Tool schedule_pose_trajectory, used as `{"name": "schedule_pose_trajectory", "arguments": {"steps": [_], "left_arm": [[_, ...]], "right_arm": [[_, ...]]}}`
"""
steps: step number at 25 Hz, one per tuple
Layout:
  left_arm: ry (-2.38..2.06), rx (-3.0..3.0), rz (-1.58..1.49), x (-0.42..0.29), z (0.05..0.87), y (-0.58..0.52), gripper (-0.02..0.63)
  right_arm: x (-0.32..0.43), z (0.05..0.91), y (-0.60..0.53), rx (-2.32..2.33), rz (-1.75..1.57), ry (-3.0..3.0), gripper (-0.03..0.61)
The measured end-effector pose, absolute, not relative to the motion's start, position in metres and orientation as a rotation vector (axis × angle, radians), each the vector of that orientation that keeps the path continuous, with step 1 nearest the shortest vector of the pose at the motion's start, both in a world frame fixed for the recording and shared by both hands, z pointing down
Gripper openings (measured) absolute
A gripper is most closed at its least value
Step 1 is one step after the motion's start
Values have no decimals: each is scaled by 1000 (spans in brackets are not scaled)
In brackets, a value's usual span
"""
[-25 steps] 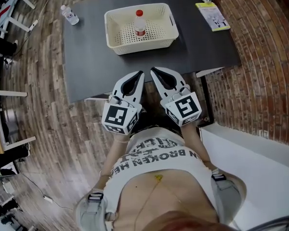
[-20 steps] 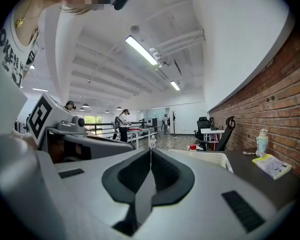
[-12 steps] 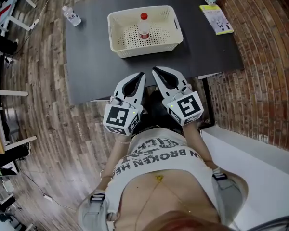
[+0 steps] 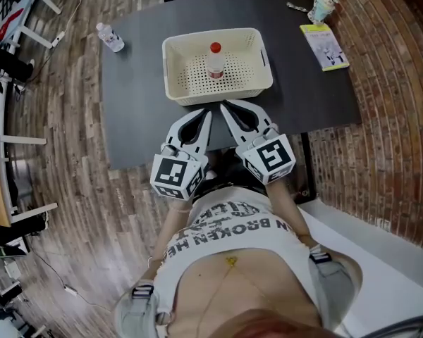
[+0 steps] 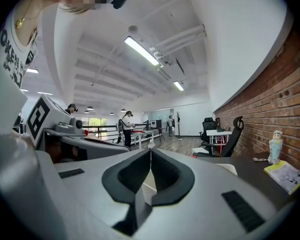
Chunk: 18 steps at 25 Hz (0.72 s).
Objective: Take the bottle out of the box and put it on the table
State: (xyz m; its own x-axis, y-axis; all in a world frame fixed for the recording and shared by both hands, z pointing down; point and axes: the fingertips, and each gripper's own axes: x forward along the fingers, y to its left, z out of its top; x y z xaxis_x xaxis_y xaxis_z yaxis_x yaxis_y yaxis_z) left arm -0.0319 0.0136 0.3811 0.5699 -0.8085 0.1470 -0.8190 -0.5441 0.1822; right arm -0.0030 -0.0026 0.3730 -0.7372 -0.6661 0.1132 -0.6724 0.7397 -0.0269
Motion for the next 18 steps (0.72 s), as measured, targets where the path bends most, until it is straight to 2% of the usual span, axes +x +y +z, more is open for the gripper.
{"name": "schedule_pose_trajectory", "arguments": {"steps": [18], "left_arm": [[-1378, 2568, 101, -1, 377, -56, 6]], "right_arm": [[26, 367, -75, 1080, 103, -2849, 9]]}}
